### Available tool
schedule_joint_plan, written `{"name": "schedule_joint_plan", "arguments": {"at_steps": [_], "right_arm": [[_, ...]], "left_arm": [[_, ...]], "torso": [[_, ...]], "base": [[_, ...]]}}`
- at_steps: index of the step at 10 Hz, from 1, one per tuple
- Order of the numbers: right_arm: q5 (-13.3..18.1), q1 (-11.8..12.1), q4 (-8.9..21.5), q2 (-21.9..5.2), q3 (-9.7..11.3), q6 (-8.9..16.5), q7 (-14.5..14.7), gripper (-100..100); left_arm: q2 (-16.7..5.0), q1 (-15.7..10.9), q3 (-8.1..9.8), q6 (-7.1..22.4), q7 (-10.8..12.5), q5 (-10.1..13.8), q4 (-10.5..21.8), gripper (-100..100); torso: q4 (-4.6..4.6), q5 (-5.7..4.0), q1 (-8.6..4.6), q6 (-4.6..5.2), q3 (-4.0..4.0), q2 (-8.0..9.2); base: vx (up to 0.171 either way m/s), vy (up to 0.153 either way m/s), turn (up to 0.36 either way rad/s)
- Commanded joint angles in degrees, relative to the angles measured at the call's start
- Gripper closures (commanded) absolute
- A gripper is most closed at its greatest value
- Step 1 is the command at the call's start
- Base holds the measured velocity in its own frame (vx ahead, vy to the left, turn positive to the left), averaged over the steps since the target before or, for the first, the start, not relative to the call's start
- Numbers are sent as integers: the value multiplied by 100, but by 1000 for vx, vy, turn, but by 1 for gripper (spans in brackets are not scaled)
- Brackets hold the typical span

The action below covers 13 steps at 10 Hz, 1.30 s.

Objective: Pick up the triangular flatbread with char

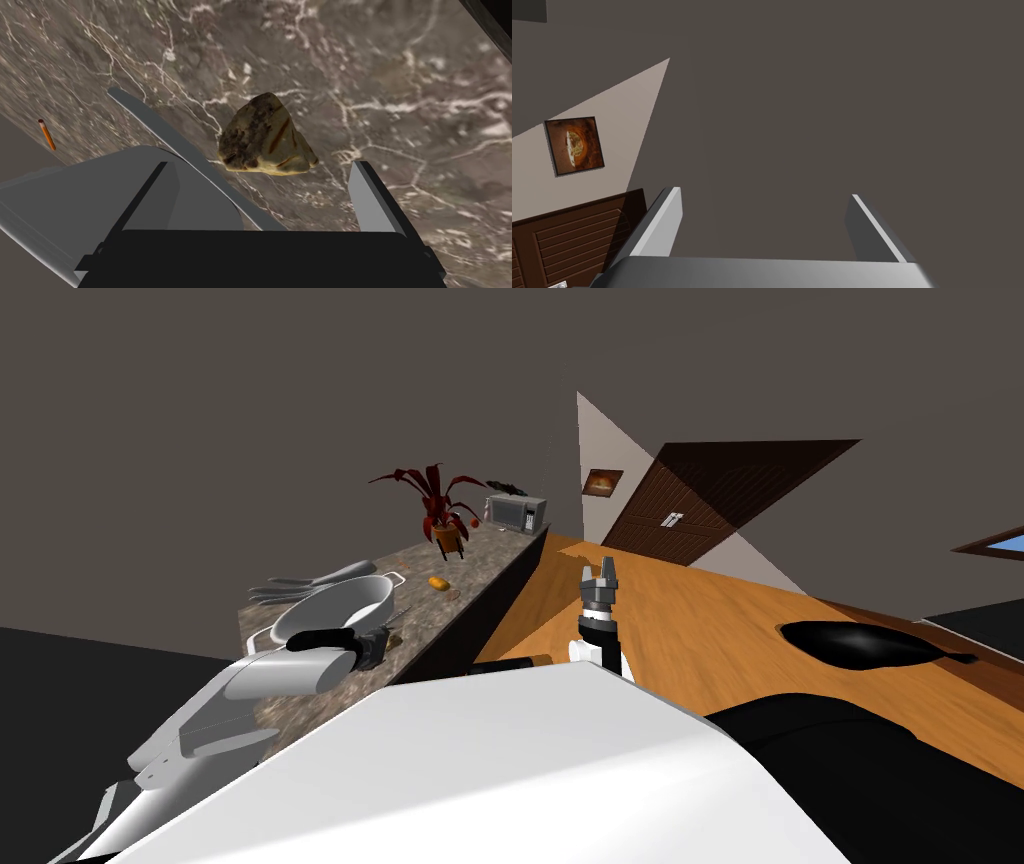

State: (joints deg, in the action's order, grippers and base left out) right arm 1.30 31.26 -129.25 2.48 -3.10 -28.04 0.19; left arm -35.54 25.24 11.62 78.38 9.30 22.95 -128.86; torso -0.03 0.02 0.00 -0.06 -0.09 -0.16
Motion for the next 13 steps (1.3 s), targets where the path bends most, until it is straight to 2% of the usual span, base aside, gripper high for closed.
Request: {"name": "schedule_joint_plan", "arguments": {"at_steps": [1, 3, 4, 5, 9, 10, 11, 13], "right_arm": [[0, 0, 0, 0, 0, 0, 0, 0], [0, 0, 0, 0, 0, 0, 0, 0], [0, 0, 0, 0, 0, 0, 0, 0], [0, 0, 0, 0, 0, 0, 0, 0], [0, 0, 0, 0, 0, 0, 0, 0], [0, 0, 0, 0, 0, 0, 0, 0], [0, 0, 0, 0, 0, 0, 0, 0], [0, 0, 0, 0, 0, 0, 0, 0]], "left_arm": [[43, -25, -36, -154, -45, -52, 169, -100], [86, -80, -76, -312, -93, -107, 380, -100], [63, -63, -50, -248, -80, -72, 310, -100], [65, -64, -52, -264, -84, -75, 319, 100], [65, -65, -51, -267, -84, -75, 316, 100], [65, -65, -51, -267, -84, -75, 316, 0], [32, -12, -25, -115, -33, -39, 116, 100], [-11, 43, 15, 43, 15, 16, -94, 100]], "torso": [[0, 0, 0, 0, 0, 0], [1, 0, 1, 0, 3, 6], [2, 0, 0, -1, 4, 6], [2, -1, 0, -1, 4, 6], [-1, 0, 0, 0, -1, -1], [-1, 0, 0, 0, -1, 0], [-1, -1, 0, 0, -1, 0], [-1, -2, -4, -3, 0, 0]], "base": [[-6, 3, -28], [-8, 2, -26], [0, 0, 0], [0, 0, 0], [0, 0, 0], [0, 0, 0], [5, -1, 40], [9, -2, 35]]}}
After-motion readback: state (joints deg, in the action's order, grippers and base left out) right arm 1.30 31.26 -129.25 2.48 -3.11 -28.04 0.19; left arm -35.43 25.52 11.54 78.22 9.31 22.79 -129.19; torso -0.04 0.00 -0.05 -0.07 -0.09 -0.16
